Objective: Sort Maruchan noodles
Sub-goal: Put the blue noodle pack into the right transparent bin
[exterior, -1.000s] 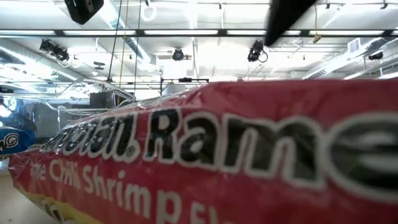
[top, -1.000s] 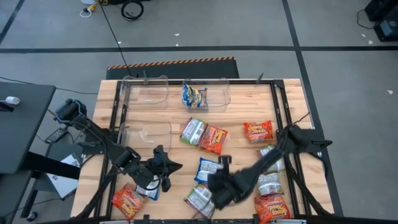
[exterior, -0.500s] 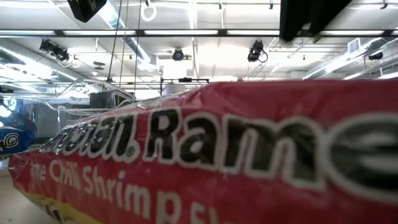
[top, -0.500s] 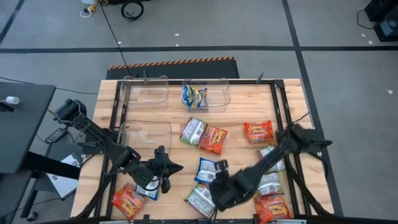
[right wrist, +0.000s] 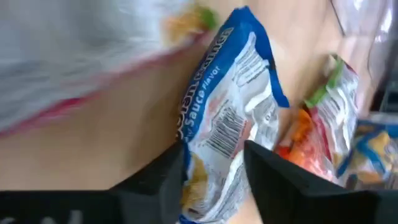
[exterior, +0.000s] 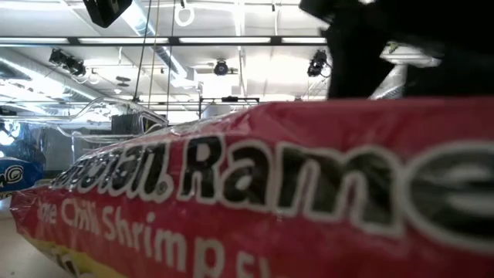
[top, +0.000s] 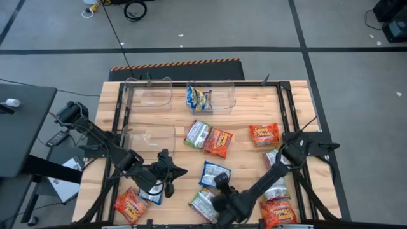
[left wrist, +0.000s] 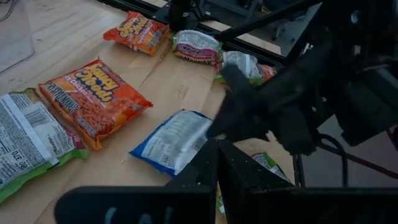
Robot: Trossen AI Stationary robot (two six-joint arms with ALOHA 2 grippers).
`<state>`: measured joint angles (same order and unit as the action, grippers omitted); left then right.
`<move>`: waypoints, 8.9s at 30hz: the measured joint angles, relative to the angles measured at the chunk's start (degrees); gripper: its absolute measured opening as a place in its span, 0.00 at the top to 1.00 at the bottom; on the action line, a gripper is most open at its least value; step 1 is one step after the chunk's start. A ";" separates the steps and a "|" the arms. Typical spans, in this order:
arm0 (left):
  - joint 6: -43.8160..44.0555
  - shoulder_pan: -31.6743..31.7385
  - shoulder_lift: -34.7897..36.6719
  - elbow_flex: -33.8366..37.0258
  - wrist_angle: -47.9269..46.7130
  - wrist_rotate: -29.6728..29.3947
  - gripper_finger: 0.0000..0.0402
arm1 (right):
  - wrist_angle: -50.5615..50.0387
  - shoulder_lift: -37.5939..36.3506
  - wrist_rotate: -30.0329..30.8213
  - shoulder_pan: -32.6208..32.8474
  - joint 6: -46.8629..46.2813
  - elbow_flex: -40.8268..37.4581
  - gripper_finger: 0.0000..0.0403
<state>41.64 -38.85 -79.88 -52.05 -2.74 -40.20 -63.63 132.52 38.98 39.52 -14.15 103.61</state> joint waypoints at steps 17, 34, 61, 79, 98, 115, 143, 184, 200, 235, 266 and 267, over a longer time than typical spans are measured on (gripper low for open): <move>-0.92 0.54 0.00 0.00 -0.03 -1.14 0.94 | 0.15 -19.73 -12.83 -10.84 -4.21 0.00 0.99; -13.34 6.14 0.00 0.04 9.64 1.35 0.51 | 5.80 -30.63 -33.08 -16.89 -5.95 0.00 0.99; -42.70 11.32 -12.46 -5.61 22.16 13.33 0.60 | 17.55 -30.08 -32.73 -18.36 -2.67 1.27 0.97; -54.10 11.30 1.57 -22.18 5.49 5.70 0.83 | -5.41 -43.81 -5.96 -11.69 -11.75 7.70 0.68; -107.62 10.90 4.76 -22.23 8.63 10.02 0.85 | 43.23 -56.17 -9.20 -11.49 -37.33 -15.58 0.44; -141.37 15.32 -1.53 -22.18 11.75 12.27 0.84 | 41.73 -55.39 -36.27 -23.06 -58.32 -15.65 0.35; -141.12 14.18 -1.53 -24.35 12.62 13.99 0.84 | 48.92 -55.07 -37.44 -24.88 -53.54 -15.64 0.35; -125.07 17.67 -2.38 -24.52 14.04 19.99 0.68 | 44.77 -53.78 -35.66 -25.84 -50.48 -15.69 0.69; -93.76 8.01 6.52 -24.44 -6.94 -11.27 0.32 | 45.21 -54.69 -30.50 -32.82 -45.51 -15.56 0.69; -19.31 23.43 23.25 -24.46 -47.82 -15.39 0.32 | 12.23 -24.55 -20.71 -70.04 -22.86 -15.61 0.76; -29.93 46.53 21.09 -24.50 -40.58 0.79 0.32 | 35.08 -25.97 -27.58 -59.95 -28.77 -15.58 0.61; -29.49 46.51 21.09 -24.50 -40.88 1.25 0.32 | 35.15 -24.68 -26.92 -59.71 -29.62 -15.61 0.61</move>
<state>12.15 7.66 -58.78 -76.55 -43.62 -38.95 -28.47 107.84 12.06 -20.18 -43.77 88.01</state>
